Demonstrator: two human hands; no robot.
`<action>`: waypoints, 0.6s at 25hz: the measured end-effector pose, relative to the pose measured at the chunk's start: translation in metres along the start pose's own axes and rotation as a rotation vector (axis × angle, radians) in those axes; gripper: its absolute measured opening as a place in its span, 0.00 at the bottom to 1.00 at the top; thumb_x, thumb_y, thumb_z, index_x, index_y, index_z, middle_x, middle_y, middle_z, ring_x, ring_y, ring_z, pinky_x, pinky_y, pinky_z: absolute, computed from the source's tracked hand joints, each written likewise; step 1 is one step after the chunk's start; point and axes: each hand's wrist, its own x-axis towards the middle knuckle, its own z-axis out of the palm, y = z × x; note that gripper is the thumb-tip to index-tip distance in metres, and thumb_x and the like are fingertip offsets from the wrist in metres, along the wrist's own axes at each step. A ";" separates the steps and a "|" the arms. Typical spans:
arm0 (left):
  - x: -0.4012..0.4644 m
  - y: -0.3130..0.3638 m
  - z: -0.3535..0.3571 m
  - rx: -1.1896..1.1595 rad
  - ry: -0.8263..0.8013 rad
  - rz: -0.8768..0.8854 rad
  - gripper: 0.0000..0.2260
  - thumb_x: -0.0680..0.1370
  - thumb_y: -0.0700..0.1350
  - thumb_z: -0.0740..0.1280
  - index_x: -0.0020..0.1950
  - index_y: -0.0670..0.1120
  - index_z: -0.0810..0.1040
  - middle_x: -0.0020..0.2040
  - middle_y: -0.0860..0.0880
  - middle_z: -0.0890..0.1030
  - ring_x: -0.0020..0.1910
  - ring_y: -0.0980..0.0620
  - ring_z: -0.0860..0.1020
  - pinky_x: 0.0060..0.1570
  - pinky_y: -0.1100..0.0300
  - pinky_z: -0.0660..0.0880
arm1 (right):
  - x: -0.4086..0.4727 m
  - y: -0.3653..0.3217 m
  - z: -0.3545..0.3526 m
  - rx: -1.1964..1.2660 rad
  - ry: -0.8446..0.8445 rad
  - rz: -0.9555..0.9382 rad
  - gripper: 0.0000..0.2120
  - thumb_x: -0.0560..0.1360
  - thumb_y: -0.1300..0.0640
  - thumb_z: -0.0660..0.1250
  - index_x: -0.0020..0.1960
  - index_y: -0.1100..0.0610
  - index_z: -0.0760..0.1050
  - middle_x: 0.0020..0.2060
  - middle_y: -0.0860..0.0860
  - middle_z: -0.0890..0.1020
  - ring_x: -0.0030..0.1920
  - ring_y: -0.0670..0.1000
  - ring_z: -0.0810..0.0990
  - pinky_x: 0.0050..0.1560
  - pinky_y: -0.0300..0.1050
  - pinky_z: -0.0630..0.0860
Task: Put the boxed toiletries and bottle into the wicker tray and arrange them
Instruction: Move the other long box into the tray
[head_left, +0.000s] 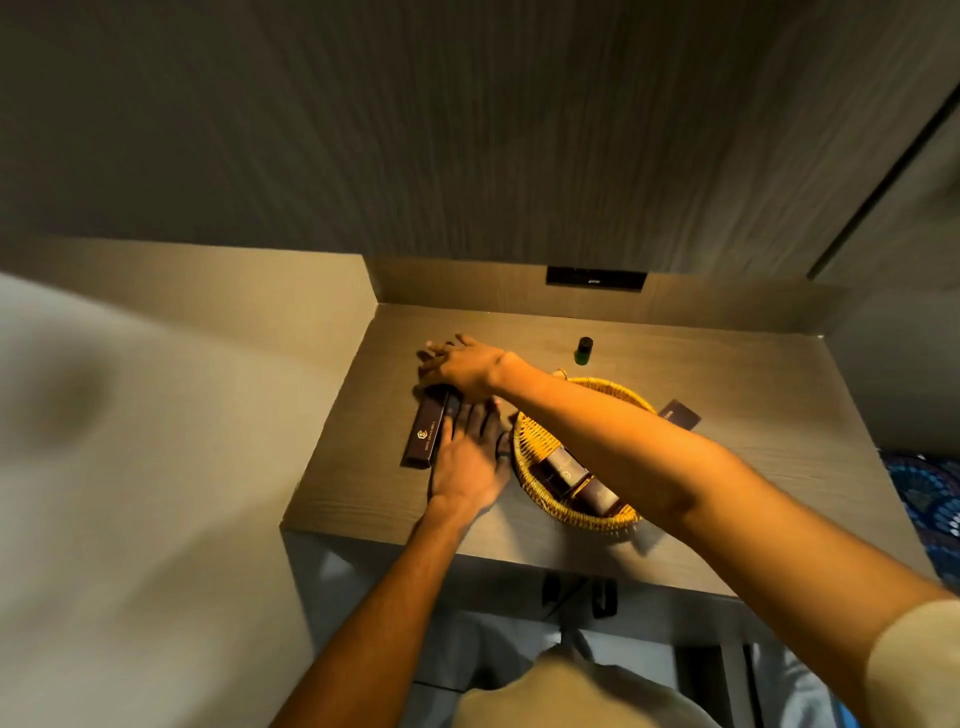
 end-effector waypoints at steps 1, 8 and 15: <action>0.000 0.001 0.000 0.006 -0.002 0.005 0.30 0.83 0.55 0.54 0.83 0.46 0.54 0.83 0.42 0.59 0.83 0.43 0.52 0.81 0.42 0.45 | 0.000 -0.001 0.001 -0.004 0.021 0.003 0.30 0.78 0.54 0.68 0.78 0.45 0.66 0.80 0.49 0.67 0.83 0.55 0.57 0.79 0.65 0.59; 0.003 -0.002 0.006 -0.049 0.029 -0.013 0.28 0.84 0.55 0.49 0.84 0.49 0.50 0.85 0.46 0.53 0.84 0.45 0.48 0.82 0.42 0.46 | -0.045 0.033 -0.025 0.234 0.304 0.081 0.26 0.77 0.55 0.70 0.74 0.51 0.72 0.68 0.53 0.79 0.68 0.57 0.76 0.67 0.55 0.74; 0.005 -0.006 0.011 -0.061 0.017 0.005 0.29 0.84 0.57 0.48 0.84 0.50 0.48 0.85 0.45 0.49 0.84 0.44 0.47 0.82 0.44 0.44 | -0.218 0.101 0.012 0.420 0.532 0.167 0.23 0.74 0.56 0.76 0.68 0.57 0.79 0.60 0.54 0.84 0.61 0.54 0.81 0.64 0.49 0.76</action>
